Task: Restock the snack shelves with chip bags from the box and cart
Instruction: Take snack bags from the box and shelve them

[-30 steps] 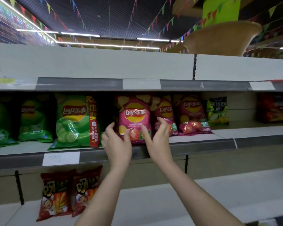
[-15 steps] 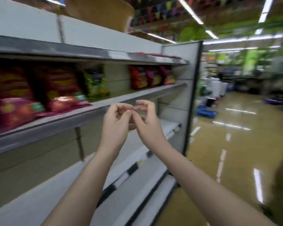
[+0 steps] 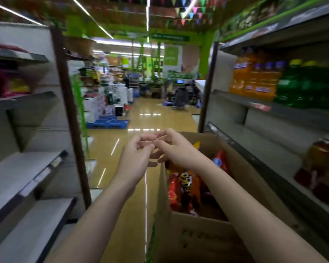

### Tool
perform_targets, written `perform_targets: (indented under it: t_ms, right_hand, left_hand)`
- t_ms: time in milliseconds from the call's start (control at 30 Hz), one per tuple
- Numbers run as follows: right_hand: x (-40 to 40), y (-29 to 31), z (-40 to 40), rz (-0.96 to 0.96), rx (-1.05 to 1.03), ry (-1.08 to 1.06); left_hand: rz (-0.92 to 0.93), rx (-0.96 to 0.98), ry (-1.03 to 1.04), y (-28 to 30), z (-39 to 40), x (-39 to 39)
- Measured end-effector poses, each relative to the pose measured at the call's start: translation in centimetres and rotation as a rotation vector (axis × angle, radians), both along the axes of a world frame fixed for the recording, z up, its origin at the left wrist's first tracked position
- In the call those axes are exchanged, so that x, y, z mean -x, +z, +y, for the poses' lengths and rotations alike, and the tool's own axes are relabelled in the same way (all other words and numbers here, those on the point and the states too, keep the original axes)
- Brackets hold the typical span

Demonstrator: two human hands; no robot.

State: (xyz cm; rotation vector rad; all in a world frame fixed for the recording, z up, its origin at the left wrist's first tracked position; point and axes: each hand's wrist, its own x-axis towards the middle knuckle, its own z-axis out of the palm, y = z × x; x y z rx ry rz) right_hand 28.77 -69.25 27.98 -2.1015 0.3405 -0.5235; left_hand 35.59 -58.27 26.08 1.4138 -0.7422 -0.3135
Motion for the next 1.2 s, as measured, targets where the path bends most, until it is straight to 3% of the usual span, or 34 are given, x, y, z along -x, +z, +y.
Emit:
perform_targets:
  t_ms: [200,367,467,600,733,900,1200]
  right_hand:
    - [1.0,-2.6,-13.0,0.230,0.014,-0.104]
    - [-1.7,-6.6,-20.1,0.709,0.124,-0.045]
    - [-4.3,-10.6,-23.4,0.903,0.185,-0.029]
    - [-5.9,-17.2,-26.3,0.937,0.317,-0.210]
    - [-6.7,-20.6,-26.0,0.904,0.398,-0.202]
    - [-7.7,-15.8,-26.2,0.816,0.457,-0.080]
    - [-4.0,1.8,-21.4,0.634,0.522,0.298]
  left_hand:
    - [-0.041,-0.183,-0.052,-2.8,-13.5,0.0]
    - [-0.257,-0.682,-0.055,-6.7,-20.0,-1.8]
    - [-0.400,-0.870,-0.050,-8.8,-20.1,-1.9]
    - [-0.492,-0.973,0.013,-10.1,-17.8,-3.4]
    - [-0.504,-1.014,0.046,-10.1,-15.4,-5.0]
    - [-0.485,-0.999,0.033,-10.1,-15.0,-5.0]
    - [-0.504,-0.702,0.063,-8.8,-15.5,-4.1]
